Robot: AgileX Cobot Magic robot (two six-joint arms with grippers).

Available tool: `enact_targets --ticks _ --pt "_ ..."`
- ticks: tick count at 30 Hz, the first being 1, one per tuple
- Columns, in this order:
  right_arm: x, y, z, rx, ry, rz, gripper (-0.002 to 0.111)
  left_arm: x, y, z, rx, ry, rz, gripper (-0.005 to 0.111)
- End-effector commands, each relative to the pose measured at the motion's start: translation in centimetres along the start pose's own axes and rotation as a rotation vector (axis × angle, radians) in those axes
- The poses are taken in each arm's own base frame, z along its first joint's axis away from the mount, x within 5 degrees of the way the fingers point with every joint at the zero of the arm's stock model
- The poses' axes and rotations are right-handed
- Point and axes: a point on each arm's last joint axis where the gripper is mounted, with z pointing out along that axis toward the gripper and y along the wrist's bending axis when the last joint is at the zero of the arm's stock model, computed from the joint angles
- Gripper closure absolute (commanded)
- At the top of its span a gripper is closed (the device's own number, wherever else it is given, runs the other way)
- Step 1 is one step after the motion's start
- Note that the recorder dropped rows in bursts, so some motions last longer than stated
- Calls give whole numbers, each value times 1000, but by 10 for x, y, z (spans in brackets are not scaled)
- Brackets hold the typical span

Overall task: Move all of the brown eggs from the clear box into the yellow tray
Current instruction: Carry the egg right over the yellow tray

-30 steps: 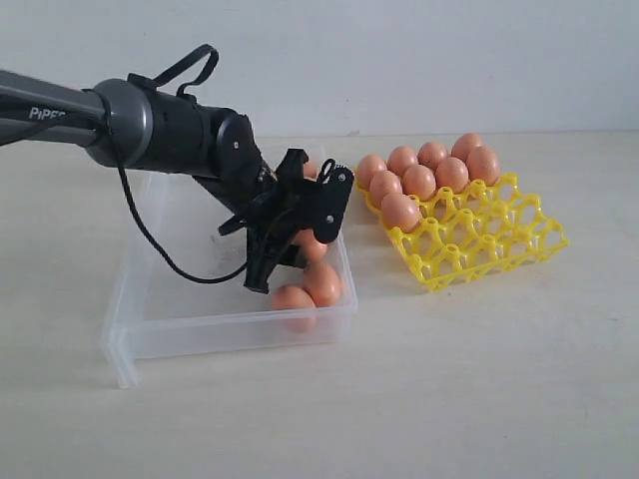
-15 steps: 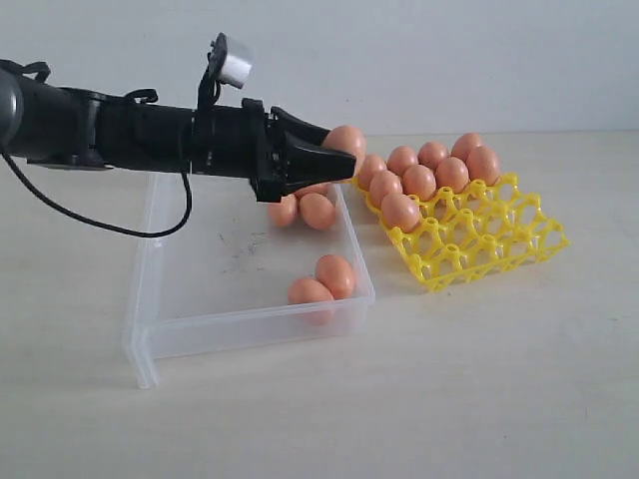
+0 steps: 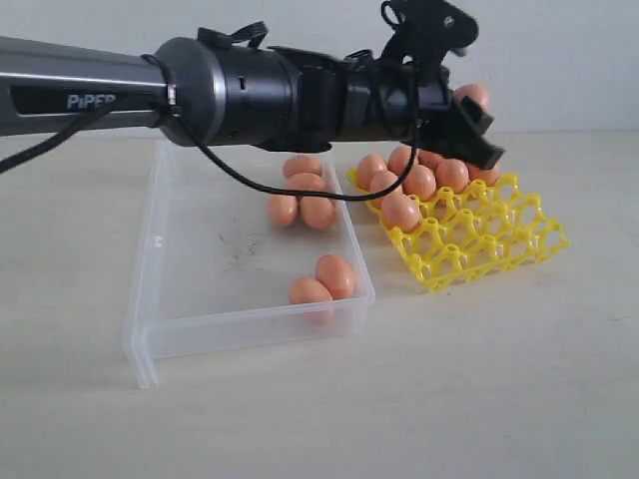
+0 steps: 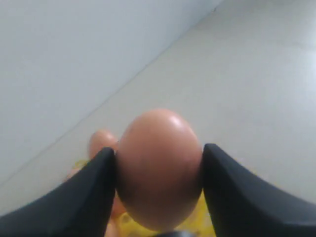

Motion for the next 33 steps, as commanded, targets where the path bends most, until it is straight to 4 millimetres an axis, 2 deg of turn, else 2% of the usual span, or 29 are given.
enact_targets --ticks 1,3,7,9,12,13,14,15,18,20,23,25,30,32,33 --pt "1 -1 0 2 2 -7 109 -7 -13 11 237 -70 -154 103" --pt "1 -1 0 2 2 -7 109 -1 -23 11 319 -28 94 103" --pt "1 -1 0 2 2 -7 109 10 -46 15 213 69 658 103" --pt "1 -1 0 2 2 -7 109 10 -61 19 95 38 872 103" --pt "1 -1 0 2 2 -7 109 1 -85 21 -300 -172 997 103" --pt "1 0 0 1 4 -7 109 -2 -92 20 -443 -283 947 103" --pt "1 0 0 1 4 -7 109 -3 -98 17 -517 -396 827 103" --pt "1 0 0 1 4 -7 109 -4 -101 15 -522 -479 666 103" --pt "1 0 0 1 4 -7 109 -2 -105 17 -304 -590 120 103" --pt "1 0 0 1 4 -7 109 3 -102 22 -143 -651 -106 103" --pt "1 0 0 1 4 -7 109 16 -92 30 89 -757 -222 103" --pt "1 0 0 1 4 -7 109 30 -82 34 185 -772 -284 103" --pt "1 0 0 1 4 -7 109 72 -41 39 265 -768 -455 103" --pt "1 0 0 1 4 -7 109 91 -24 42 290 -729 -482 103" --pt "1 0 0 1 4 -7 109 95 -19 42 308 -715 -470 103"
